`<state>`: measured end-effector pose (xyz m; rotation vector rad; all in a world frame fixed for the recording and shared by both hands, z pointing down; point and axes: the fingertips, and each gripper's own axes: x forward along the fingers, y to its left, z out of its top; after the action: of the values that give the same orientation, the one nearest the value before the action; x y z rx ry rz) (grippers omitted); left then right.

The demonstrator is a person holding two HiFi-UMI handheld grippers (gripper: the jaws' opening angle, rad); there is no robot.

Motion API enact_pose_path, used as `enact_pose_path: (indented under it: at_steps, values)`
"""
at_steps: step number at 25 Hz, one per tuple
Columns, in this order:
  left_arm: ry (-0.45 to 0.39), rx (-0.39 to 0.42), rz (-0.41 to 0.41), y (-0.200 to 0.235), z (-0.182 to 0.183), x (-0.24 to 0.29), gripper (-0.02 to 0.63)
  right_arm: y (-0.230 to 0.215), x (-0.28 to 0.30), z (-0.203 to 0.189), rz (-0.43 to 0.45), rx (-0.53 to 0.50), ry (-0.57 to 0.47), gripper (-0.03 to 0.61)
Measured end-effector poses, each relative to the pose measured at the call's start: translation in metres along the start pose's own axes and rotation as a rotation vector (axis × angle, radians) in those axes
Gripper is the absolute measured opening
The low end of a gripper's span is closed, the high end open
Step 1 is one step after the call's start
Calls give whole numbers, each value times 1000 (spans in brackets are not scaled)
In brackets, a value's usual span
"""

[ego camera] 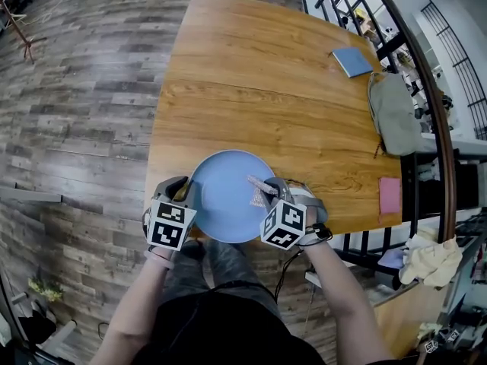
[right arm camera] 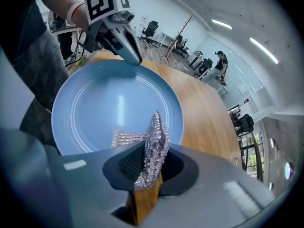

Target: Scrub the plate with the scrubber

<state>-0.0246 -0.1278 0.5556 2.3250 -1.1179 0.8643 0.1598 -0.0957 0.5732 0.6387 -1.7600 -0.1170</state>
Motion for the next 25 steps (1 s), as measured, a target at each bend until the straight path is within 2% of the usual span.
enact_pose_path:
  at_steps: [3,4,8,13,17,21,25]
  values:
    - [-102,1,-48,-2,4,-16,60,-1,1,1,-12,10,-4,64]
    - [-114,14,-52,-1,1,-22,60,-1,1,1,-14,13,-6,64]
    - [-43,44,-55,0,-29,-37,60,-1,0,2,-11,53,-21,64]
    - [-6,95,-65,-20,-46,-44,58,9,-7,-2,58,203,-40,64]
    - [2,93,-46,-28,-51,-44,8,26,-14,2,82,198,-37,64]
    - [19,63,-41,-29,-55,-41,-3,49,-17,13,138,188,-41,65]
    - [54,67,-40,-30,-61,-39,-3,70,-19,32,182,159,-64,66]
